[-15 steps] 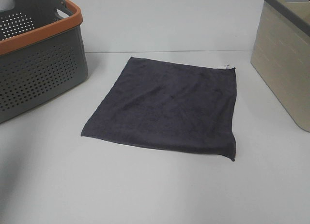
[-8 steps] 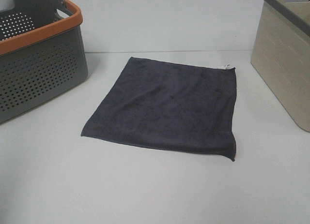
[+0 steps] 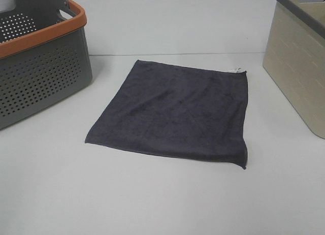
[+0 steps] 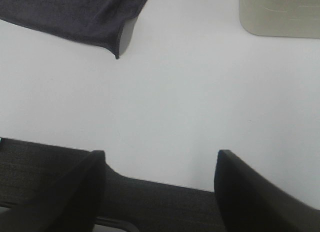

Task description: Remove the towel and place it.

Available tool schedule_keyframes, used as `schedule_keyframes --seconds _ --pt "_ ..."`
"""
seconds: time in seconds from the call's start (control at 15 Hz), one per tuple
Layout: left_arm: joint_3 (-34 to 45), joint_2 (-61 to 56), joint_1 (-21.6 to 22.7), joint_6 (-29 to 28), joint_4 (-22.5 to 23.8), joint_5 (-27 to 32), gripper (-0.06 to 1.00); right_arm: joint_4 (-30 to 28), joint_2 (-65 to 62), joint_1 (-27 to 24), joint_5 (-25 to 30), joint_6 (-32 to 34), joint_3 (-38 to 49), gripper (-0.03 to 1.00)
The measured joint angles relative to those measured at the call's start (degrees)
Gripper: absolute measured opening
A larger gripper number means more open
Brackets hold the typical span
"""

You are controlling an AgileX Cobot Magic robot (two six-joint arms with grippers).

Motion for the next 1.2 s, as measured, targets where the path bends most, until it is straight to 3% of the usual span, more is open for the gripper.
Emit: schedule_keyframes --seconds 0.33,0.67,1.2 --pt "3.4 -7.7 0.0 0.0 -2.9 -3.7 0.73 0.5 -7.4 0.0 -0.2 0.0 1.3 0.63" --pt "7.0 -10.4 0.0 0.0 -2.9 -7.2 0.73 1.9 -21.4 0.0 -2.3 0.0 2.5 0.63" --pt "7.0 -10.4 0.0 -1.9 -3.3 -7.5 0.73 2.9 -22.7 0.0 -3.6 -3.0 3.3 0.63"
